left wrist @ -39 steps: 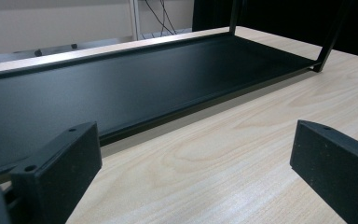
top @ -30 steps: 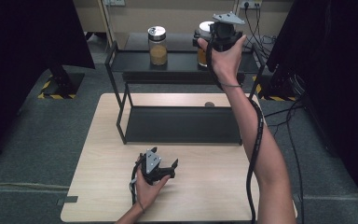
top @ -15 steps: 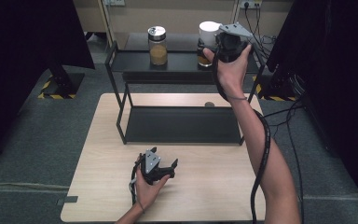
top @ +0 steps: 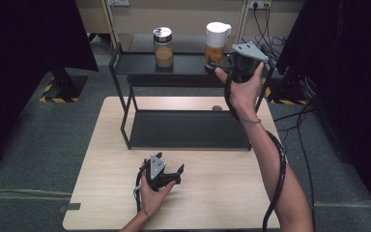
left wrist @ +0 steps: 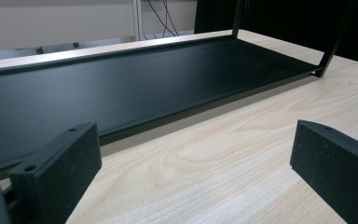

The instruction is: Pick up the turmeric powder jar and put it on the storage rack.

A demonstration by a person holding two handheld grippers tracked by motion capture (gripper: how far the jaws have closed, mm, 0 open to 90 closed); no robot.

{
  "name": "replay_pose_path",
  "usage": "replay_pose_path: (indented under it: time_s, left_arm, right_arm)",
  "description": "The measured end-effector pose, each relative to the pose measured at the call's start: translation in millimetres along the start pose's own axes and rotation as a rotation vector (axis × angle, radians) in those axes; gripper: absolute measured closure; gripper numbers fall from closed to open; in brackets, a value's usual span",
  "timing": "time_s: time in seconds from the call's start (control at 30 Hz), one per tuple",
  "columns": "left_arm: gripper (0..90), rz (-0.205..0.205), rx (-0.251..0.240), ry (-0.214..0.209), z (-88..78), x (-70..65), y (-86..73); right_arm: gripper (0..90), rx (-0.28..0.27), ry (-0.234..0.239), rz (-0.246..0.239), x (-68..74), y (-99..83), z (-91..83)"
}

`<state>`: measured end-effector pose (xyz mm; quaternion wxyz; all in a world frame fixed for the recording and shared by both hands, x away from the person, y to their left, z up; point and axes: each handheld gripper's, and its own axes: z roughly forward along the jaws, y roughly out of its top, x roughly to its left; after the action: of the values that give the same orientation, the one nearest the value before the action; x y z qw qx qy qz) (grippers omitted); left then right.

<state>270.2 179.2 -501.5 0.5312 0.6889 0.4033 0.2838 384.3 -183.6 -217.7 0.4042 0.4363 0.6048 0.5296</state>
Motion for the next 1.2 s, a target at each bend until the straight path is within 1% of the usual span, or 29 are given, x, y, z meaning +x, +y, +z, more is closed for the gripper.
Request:
replay_pose_path:
  time_s: [0.2, 0.47, 0.6, 0.87, 1.0, 1.13, 1.2]
  left_arm:
    - [1.1, 0.001, -0.003, 0.001, -0.2, -0.7, -0.5]
    - [1.1, -0.002, -0.002, 0.000, -0.3, -1.2, -0.3]
    - [1.1, -0.002, 0.000, 0.002, -0.2, -1.5, -0.1]
    - [1.1, 0.001, -0.001, 0.003, -0.4, -2.3, -0.2]
    - [1.1, 0.003, 0.001, 0.004, -0.5, -2.6, 0.0]
    - [1.1, 0.003, -0.001, 0.004, -0.3, -2.8, -0.3]
    - [1.1, 0.002, -0.001, 0.004, -0.4, -2.4, -0.3]
  right_arm:
    - [2.0, 0.000, 0.009, -0.007, 1.0, -12.7, -11.9]
    - [1.9, -0.011, 0.015, -0.019, 6.7, -38.3, -31.3]
    - [2.0, -0.002, 0.022, -0.011, 6.3, -50.0, -38.7]
    - [2.0, 0.032, 0.028, -0.004, 7.9, -83.9, -51.3]
    - [2.1, 0.041, 0.030, -0.010, 10.2, -99.7, -57.8]
    - [2.2, 0.050, 0.029, -0.030, 14.7, -114.6, -65.5]
    - [2.3, 0.057, 0.029, -0.030, 15.9, -121.9, -68.9]
